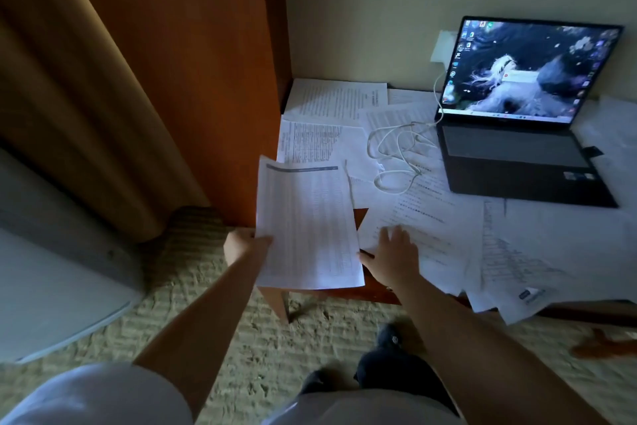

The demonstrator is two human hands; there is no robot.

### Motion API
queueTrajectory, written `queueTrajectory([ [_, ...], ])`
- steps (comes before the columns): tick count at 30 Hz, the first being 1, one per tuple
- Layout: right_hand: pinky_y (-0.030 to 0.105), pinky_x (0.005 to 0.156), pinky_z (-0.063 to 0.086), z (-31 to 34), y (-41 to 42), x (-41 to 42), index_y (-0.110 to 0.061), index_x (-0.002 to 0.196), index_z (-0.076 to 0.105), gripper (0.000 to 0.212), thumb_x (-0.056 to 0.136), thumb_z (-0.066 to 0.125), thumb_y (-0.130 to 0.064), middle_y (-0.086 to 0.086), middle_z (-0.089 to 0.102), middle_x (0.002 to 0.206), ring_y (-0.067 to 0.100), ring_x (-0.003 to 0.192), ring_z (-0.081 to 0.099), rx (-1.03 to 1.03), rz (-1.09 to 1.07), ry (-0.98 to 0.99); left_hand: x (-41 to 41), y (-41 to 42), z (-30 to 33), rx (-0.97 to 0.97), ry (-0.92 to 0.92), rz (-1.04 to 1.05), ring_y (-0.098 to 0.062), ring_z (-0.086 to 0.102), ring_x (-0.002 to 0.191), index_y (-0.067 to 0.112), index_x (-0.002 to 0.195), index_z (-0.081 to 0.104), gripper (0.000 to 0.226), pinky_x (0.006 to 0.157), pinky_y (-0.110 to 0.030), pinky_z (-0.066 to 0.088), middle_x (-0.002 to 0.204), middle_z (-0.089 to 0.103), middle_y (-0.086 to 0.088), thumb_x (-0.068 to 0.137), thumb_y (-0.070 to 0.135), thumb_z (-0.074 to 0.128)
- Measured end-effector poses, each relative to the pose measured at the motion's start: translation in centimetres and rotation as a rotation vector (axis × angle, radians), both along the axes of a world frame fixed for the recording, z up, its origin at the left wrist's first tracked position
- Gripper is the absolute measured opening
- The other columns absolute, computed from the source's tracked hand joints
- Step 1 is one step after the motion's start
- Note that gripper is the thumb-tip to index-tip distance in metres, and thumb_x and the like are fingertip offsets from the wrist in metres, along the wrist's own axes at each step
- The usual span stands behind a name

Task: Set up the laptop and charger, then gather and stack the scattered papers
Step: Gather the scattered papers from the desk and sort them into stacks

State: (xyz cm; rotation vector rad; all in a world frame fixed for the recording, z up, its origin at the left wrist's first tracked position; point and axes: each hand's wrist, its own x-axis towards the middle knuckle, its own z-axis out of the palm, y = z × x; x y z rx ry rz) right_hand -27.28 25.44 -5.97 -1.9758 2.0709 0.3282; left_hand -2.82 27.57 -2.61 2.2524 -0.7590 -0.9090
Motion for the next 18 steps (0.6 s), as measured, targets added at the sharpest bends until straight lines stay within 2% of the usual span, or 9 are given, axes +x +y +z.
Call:
queueTrajectory([
  [4, 0.038, 0.100, 0.042, -0.1, 0.0, 0.2, -0.003, 0.143, 0.025, 0.055, 0.100, 0.036, -0.034, 0.029, 0.037, 0.142, 0.037, 0.125, 0.045, -0.146, 0.188, 0.163, -0.2, 0.6, -1.2, -0.033, 0.010, -0.007, -0.026, 0.055, 0.084, 0.010, 0.107, 0.065, 0.028, 0.073, -0.031, 0.045, 0.100, 0.065, -0.011, 0.079, 0.008, 0.065],
  [7, 0.038, 0.094, 0.046, 0.6, -0.3, 0.2, -0.004, 0.141, 0.030, 0.052, 0.094, 0.045, -0.023, 0.028, 0.045, 0.133, 0.037, 0.118, 0.051, -0.092, 0.232, 0.146, -0.9, 0.8, -1.5, -0.061, 0.013, -0.025, -0.024, 0.050, 0.082, 0.010, 0.106, 0.061, 0.028, 0.069, -0.031, 0.039, 0.091, 0.056, -0.005, 0.080, 0.002, 0.054],
  [9, 0.033, 0.080, 0.050, 1.4, -0.4, -0.1, -0.007, 0.125, 0.048, 0.034, 0.091, 0.048, -0.012, 0.016, 0.061, 0.111, 0.029, 0.101, 0.061, -0.134, 0.126, -0.002, -1.0, 0.6, -1.5, -0.072, 0.012, -0.026, -0.025, 0.051, 0.083, 0.009, 0.106, 0.060, 0.029, 0.069, -0.031, 0.039, 0.091, 0.056, -0.004, 0.080, 0.000, 0.052],
  [11, 0.029, 0.070, 0.045, 2.0, -0.3, -0.3, -0.006, 0.106, 0.059, 0.019, 0.097, 0.044, -0.015, 0.011, 0.066, 0.095, 0.027, 0.091, 0.064, -0.244, -0.027, -0.161, -1.1, 0.4, -1.9, -0.085, 0.041, -0.063, -0.029, 0.057, 0.088, 0.010, 0.104, 0.060, 0.030, 0.069, -0.032, 0.040, 0.093, 0.059, -0.005, 0.077, -0.001, 0.050],
  [14, 0.028, 0.067, 0.039, 2.8, 0.1, -0.3, -0.003, 0.098, 0.061, 0.036, 0.103, 0.034, -0.027, 0.013, 0.065, 0.087, 0.029, 0.084, 0.063, -0.400, -0.222, -0.337, -1.5, 0.3, -2.3, -0.097, 0.118, -0.082, -0.031, 0.058, 0.101, 0.015, 0.117, 0.058, 0.045, 0.076, -0.036, 0.046, 0.105, 0.061, -0.007, 0.077, -0.003, 0.044],
  [16, 0.028, 0.066, 0.036, 3.7, 0.2, -0.4, -0.001, 0.091, 0.063, 0.041, 0.102, 0.033, -0.027, 0.014, 0.064, 0.082, 0.030, 0.080, 0.061, -0.406, -0.369, -0.438, -2.0, 0.5, -2.2, -0.147, 0.158, -0.097, -0.029, 0.055, 0.108, 0.025, 0.133, 0.048, 0.063, 0.086, -0.044, 0.048, 0.118, 0.059, -0.004, 0.077, -0.004, 0.039],
  [18, 0.028, 0.062, 0.033, 4.6, -0.1, -0.4, 0.000, 0.077, 0.062, 0.041, 0.100, 0.037, -0.023, 0.015, 0.059, 0.072, 0.030, 0.070, 0.055, -0.385, -0.458, -0.511, -2.4, 0.6, -2.1, -0.179, 0.158, -0.121, -0.026, 0.053, 0.110, 0.036, 0.140, 0.035, 0.076, 0.091, -0.049, 0.048, 0.125, 0.055, 0.001, 0.077, -0.005, 0.037],
])
